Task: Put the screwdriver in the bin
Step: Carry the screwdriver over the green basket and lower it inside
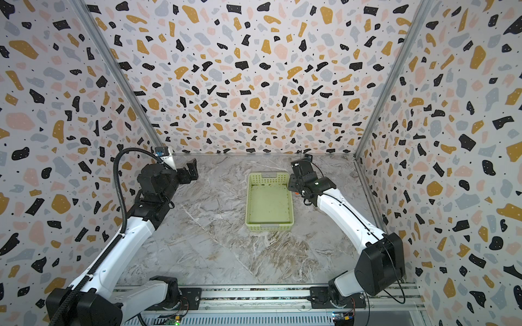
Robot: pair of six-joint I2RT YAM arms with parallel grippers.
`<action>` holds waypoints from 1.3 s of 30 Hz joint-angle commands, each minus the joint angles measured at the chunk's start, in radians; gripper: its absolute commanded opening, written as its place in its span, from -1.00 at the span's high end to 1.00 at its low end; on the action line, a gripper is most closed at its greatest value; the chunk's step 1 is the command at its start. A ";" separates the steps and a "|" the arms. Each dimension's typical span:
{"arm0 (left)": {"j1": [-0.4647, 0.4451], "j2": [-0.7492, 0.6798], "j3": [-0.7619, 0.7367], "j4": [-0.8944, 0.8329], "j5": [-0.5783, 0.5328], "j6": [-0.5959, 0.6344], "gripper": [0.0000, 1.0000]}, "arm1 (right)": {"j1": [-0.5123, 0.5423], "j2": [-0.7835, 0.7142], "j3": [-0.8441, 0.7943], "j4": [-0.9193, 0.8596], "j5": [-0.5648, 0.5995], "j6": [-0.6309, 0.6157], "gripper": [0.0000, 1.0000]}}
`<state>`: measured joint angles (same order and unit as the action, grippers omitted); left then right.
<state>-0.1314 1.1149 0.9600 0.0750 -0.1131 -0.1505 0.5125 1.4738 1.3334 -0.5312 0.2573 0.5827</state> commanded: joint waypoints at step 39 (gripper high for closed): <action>-0.002 -0.011 -0.080 0.107 -0.006 0.031 -0.99 | 0.175 0.538 0.140 0.005 -0.027 0.003 0.45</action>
<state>-0.1314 1.1152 0.9039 0.1135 -0.1318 -0.1352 0.6910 2.0239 1.4631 -0.5316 0.2214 0.5854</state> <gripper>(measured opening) 0.996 0.342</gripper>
